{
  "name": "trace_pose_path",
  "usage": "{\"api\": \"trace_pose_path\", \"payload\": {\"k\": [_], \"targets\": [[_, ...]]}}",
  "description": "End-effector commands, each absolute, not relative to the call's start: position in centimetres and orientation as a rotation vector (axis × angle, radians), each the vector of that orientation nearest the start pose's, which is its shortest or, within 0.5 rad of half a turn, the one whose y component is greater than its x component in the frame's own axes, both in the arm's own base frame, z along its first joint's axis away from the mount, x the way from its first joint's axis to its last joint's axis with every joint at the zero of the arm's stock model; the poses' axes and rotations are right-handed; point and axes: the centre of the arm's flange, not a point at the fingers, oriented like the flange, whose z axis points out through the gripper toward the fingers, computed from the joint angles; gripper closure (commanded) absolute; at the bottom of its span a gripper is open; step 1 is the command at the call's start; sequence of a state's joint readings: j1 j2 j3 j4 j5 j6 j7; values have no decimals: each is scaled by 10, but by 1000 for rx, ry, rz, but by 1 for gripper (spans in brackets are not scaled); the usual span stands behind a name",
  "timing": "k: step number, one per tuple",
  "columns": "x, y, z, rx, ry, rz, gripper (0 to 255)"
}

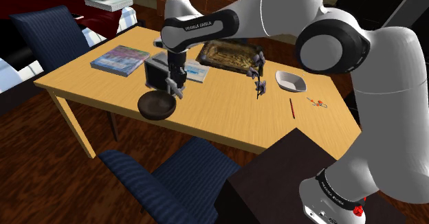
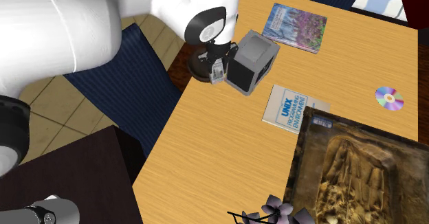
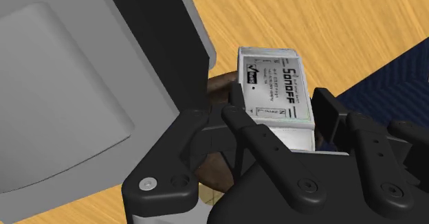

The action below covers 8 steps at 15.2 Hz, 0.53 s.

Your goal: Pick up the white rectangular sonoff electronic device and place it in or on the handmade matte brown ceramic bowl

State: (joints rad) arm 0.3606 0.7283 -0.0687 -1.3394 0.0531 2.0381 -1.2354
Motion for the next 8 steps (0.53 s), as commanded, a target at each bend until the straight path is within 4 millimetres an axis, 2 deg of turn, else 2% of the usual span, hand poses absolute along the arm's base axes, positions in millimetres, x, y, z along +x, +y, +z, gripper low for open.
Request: {"api": "trace_pose_path", "payload": {"k": [1,6,8], "targets": [[699,251,295,-2269,-2153,38,255],[701,317,295,-2269,-2153,38,255],[701,317,284,-2269,-2153,38,255]]}}
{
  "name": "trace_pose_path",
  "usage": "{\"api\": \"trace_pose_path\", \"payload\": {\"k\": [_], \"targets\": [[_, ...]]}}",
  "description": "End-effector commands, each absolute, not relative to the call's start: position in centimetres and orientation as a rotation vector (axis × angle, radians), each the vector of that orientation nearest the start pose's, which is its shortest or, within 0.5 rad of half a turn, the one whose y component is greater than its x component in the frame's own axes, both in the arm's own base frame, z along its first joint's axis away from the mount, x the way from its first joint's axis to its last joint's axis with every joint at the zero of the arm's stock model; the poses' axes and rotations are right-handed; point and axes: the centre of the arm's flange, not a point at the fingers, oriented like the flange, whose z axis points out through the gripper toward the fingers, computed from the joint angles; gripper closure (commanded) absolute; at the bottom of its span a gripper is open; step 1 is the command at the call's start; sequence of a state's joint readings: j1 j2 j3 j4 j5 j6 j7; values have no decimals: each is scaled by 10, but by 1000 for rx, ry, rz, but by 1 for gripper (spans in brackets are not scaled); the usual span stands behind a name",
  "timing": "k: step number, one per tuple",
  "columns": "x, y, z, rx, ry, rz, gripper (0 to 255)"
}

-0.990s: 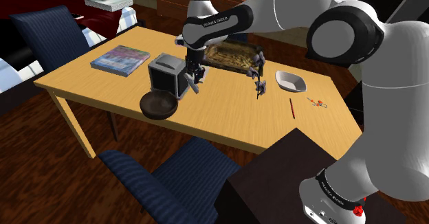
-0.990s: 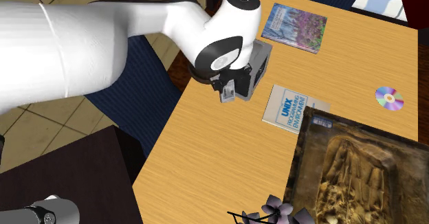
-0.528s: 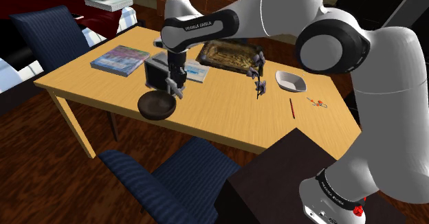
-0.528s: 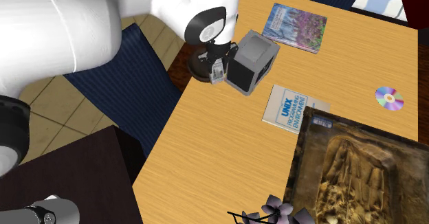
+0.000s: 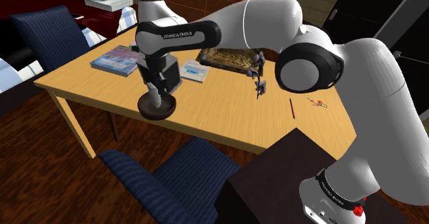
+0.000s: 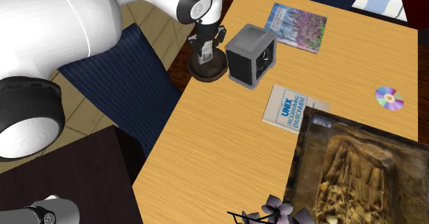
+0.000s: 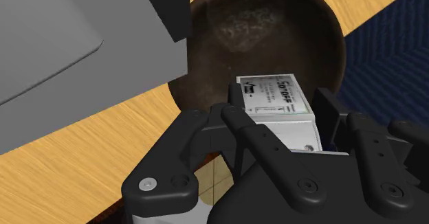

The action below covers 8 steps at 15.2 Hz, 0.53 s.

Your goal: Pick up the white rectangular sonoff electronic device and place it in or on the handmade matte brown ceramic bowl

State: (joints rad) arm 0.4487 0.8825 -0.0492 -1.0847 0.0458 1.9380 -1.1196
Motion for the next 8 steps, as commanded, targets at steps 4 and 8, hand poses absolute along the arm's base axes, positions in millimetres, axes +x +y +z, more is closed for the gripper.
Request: {"api": "trace_pose_path", "payload": {"k": [4,8], "targets": [[701,317,263,-2269,-2153,38,255],[701,317,242,-2269,-2153,38,255]]}}
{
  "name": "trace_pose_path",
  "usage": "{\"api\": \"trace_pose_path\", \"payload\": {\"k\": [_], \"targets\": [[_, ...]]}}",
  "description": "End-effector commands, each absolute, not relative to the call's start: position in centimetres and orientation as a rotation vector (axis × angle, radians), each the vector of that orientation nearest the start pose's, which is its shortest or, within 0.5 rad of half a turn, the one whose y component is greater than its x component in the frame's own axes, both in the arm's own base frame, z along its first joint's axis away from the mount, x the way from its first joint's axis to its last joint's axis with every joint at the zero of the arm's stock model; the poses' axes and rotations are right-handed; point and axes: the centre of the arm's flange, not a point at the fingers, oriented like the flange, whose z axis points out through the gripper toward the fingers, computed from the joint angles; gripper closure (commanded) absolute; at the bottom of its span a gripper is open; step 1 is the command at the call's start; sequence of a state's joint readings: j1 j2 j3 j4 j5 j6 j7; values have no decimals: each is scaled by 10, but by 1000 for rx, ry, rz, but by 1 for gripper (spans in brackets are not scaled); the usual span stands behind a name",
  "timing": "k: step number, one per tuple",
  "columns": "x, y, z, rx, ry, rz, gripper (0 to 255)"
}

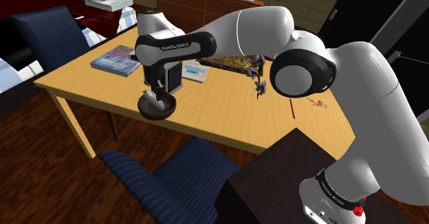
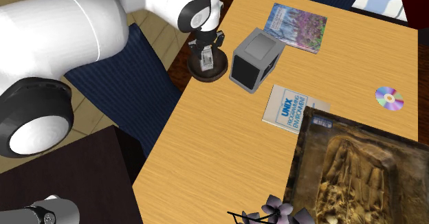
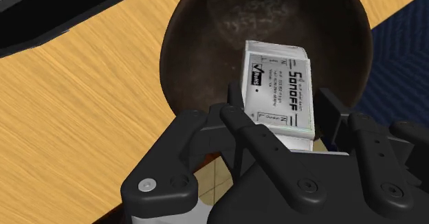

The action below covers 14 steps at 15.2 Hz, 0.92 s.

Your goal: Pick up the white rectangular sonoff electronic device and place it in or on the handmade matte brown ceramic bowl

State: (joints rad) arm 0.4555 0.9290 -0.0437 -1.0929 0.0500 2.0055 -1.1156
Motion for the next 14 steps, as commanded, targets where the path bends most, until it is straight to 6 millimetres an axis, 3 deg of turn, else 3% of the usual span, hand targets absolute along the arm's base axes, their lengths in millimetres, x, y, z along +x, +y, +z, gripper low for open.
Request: {"api": "trace_pose_path", "payload": {"k": [1,4,11,12,14], "targets": [[701,317,237,-2269,-2153,38,255],[701,317,224,-2269,-2153,38,255],[701,317,224,-2269,-2153,38,255],[701,316,224,-2269,-2153,38,0],[701,316,224,-2269,-2153,38,0]]}}
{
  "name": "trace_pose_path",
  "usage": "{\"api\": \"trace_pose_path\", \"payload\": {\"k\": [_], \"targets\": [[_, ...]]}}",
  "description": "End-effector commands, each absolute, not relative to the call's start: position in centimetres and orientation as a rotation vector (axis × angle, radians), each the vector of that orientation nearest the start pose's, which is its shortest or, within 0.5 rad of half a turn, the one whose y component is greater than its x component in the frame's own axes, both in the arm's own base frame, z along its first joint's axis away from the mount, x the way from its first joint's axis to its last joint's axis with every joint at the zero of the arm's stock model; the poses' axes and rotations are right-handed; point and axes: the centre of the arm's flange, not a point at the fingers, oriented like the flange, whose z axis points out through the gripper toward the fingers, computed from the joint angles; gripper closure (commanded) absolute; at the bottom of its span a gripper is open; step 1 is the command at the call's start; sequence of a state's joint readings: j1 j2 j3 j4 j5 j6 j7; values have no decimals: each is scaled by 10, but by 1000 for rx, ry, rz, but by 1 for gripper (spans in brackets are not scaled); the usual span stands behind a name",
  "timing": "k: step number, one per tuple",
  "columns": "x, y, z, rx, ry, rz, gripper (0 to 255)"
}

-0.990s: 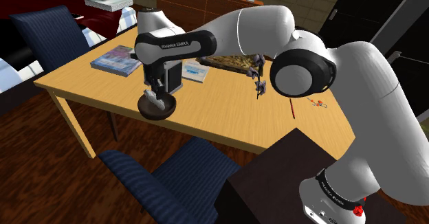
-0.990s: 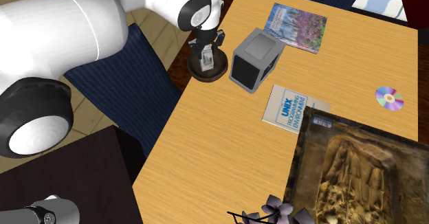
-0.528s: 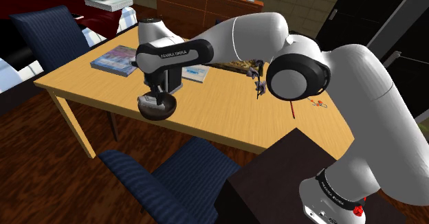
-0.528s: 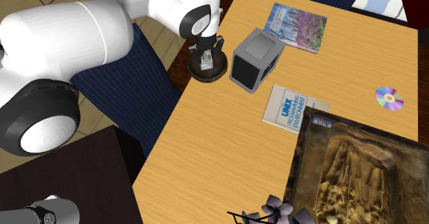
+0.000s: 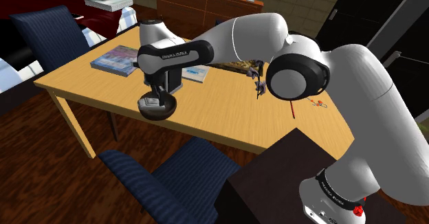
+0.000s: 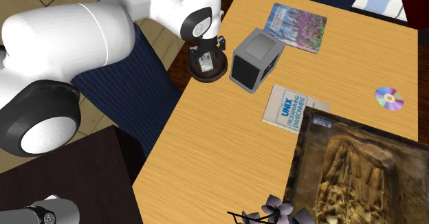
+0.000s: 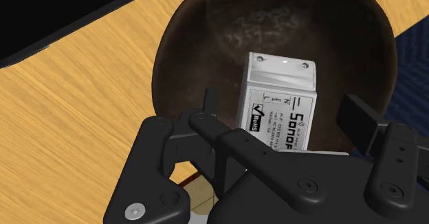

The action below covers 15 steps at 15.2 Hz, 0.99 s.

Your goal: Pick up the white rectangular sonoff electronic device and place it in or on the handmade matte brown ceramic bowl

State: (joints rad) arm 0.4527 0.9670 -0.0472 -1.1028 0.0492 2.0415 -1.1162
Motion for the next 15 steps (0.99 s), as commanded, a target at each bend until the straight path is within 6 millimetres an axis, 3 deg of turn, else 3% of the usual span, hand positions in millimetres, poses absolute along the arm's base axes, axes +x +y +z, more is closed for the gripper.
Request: {"api": "trace_pose_path", "payload": {"k": [1,3,7,15], "targets": [[701,316,224,-2269,-2153,38,0],[701,317,224,-2269,-2153,38,0],[703,317,274,-2269,-2153,38,0],[703,317,274,-2269,-2153,38,0]]}}
